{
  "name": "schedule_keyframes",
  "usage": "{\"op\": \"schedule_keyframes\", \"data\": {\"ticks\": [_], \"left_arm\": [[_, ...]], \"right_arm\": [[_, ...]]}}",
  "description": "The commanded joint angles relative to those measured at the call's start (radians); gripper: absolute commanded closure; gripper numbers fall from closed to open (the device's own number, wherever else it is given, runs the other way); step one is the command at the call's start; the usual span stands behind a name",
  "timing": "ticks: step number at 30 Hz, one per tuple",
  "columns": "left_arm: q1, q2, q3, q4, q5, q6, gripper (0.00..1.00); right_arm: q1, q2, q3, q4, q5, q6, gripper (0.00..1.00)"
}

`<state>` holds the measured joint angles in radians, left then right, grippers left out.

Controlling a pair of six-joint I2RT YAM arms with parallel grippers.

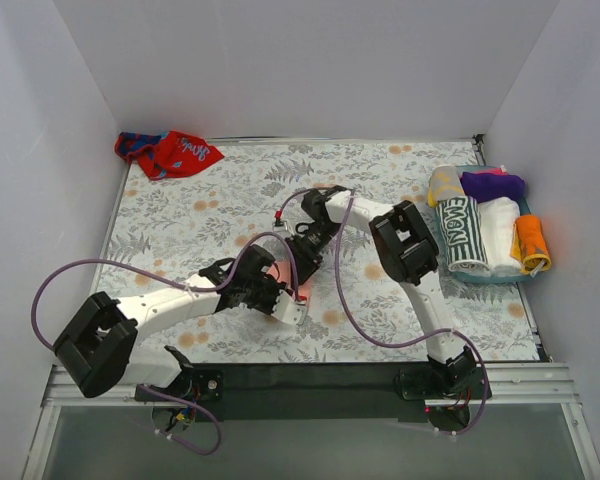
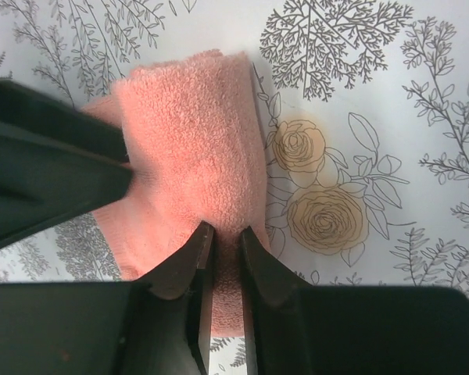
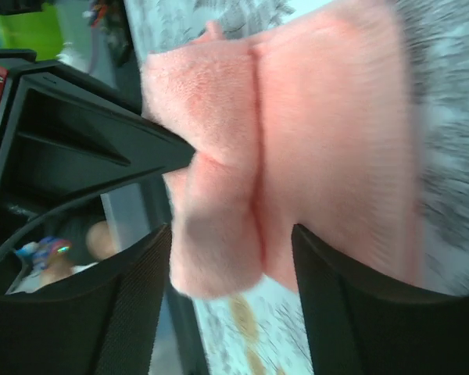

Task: Roll the towels
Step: Roll the towel

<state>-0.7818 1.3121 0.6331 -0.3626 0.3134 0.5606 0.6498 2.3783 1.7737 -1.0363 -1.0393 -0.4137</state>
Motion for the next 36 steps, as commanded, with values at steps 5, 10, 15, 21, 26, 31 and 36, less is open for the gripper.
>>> {"op": "schedule_keyframes", "data": {"ticks": [5,10,15,21,26,31,36], "left_arm": [[0.01,0.114,0.126,-0.334,0.107,-0.074,0.96],[0.09,0.266,0.301,-0.484,0.249,-0.087,0.96],[0.245,0.518,0.535,-0.668,0.436,-0.027,0.94],[0.392,0.829,0.824,-0.886,0.539,0.102,0.93],[0.446,0.972,0.931,-0.911,0.544,0.122,0.92],[0.455,1.042,0.961,-0.915,0.541,0.145,0.92],[0.466,1.064,0.961,-0.908,0.536,0.154,0.88]], "right_arm": [[-0.139,-0.198,0.184,0.012,0.266,0.012,0.37],[-0.196,-0.376,0.104,0.068,0.314,0.013,0.36],[-0.196,-0.556,-0.127,0.163,0.367,-0.033,0.35],[-0.165,-0.738,-0.312,0.271,0.409,-0.072,0.34],[-0.055,-0.774,-0.408,0.379,0.591,-0.097,0.34],[0.132,-0.788,-0.493,0.542,0.78,-0.14,0.32],[0.246,-0.739,-0.539,0.657,0.848,-0.189,0.32]]}}
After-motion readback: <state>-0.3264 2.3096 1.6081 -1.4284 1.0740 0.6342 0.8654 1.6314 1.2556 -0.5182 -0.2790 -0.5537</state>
